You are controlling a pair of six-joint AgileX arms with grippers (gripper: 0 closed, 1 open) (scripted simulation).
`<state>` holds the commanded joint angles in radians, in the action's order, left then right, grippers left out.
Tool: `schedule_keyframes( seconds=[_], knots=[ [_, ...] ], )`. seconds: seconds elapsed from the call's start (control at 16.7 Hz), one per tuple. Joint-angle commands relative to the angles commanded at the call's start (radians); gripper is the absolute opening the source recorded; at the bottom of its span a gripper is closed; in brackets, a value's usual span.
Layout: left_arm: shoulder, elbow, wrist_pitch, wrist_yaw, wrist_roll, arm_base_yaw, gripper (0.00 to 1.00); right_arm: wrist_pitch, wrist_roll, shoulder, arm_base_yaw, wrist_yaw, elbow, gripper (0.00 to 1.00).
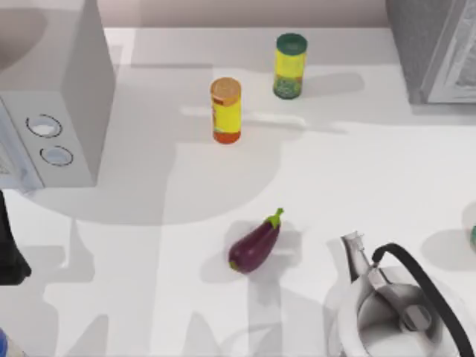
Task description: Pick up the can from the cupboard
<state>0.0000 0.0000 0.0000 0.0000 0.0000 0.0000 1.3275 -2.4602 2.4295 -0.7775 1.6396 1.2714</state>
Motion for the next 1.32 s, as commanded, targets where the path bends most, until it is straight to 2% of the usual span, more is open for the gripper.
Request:
schedule_keyframes(
  seconds=[0.18, 0.3, 0.42, 0.72, 1.32],
  knots=[
    [0.0, 0.0, 0.0, 0.0, 0.0, 0.0, 1.0, 0.213, -0.206, 0.037, 0.016, -0.004, 0.054, 0.0],
    [0.0, 0.0, 0.0, 0.0, 0.0, 0.0, 1.0, 0.301, -0.293, 0.052, 0.025, -0.007, 0.078, 0.0],
    [0.0, 0.0, 0.0, 0.0, 0.0, 0.0, 1.0, 0.349, -0.339, 0.06, 0.03, -0.011, 0.091, 0.0],
    [0.0, 0.0, 0.0, 0.0, 0.0, 0.0, 1.0, 0.356, -0.345, 0.06, 0.031, -0.011, 0.093, 0.0],
    [0.0, 0.0, 0.0, 0.0, 0.0, 0.0, 1.0, 0.356, -0.345, 0.06, 0.031, -0.011, 0.093, 0.75]
  ],
)
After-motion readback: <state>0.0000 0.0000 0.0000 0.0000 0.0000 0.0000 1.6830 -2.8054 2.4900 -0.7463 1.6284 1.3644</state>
